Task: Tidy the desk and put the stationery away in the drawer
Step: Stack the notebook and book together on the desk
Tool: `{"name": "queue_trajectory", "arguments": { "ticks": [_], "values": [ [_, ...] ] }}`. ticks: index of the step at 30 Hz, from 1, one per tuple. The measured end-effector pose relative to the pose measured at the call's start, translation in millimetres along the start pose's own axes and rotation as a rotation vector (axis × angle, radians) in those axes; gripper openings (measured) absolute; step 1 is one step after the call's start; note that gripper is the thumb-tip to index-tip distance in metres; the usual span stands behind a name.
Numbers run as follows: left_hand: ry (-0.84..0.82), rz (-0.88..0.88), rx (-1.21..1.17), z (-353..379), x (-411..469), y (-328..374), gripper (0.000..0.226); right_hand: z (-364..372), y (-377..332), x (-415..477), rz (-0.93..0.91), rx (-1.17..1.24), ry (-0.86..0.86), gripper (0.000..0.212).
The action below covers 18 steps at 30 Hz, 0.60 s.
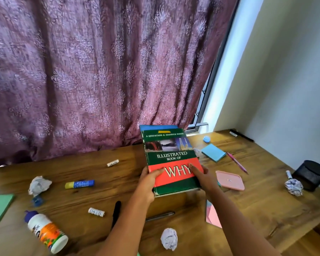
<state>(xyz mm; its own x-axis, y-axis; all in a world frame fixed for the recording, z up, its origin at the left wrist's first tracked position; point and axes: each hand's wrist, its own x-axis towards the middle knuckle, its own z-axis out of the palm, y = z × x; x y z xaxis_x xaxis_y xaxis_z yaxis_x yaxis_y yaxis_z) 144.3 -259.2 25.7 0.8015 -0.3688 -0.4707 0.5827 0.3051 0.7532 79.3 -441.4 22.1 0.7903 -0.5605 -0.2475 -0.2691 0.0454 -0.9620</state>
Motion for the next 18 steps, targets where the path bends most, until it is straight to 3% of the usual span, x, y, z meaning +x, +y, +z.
{"name": "queue_trajectory", "arguments": {
  "ticks": [2,6,9,12,15,18],
  "values": [
    [-0.080,0.058,0.024,7.2,-12.6,7.0,0.047,-9.8,-3.6,-10.8,-0.094,0.101,-0.036,0.039],
    [-0.219,0.133,0.139,26.5,-37.6,15.3,0.059,-43.0,-18.5,-33.0,-0.203,0.172,-0.040,0.058],
    [-0.289,0.144,0.264,43.9,-54.7,7.5,0.064,-72.4,-24.0,-50.5,-0.264,0.124,-0.072,0.051],
    [-0.272,0.196,0.341,61.2,-71.3,-11.8,0.058,-96.2,-12.4,-73.9,-0.273,0.130,-0.062,0.037],
    [-0.201,0.274,0.322,74.8,-91.8,-42.2,0.057,-118.8,11.9,-100.4,-0.247,0.171,-0.043,0.046],
    [-0.116,0.348,0.292,82.5,-110.2,-72.2,0.062,-136.4,35.3,-119.5,-0.219,0.203,-0.042,0.040]
  ]
}}
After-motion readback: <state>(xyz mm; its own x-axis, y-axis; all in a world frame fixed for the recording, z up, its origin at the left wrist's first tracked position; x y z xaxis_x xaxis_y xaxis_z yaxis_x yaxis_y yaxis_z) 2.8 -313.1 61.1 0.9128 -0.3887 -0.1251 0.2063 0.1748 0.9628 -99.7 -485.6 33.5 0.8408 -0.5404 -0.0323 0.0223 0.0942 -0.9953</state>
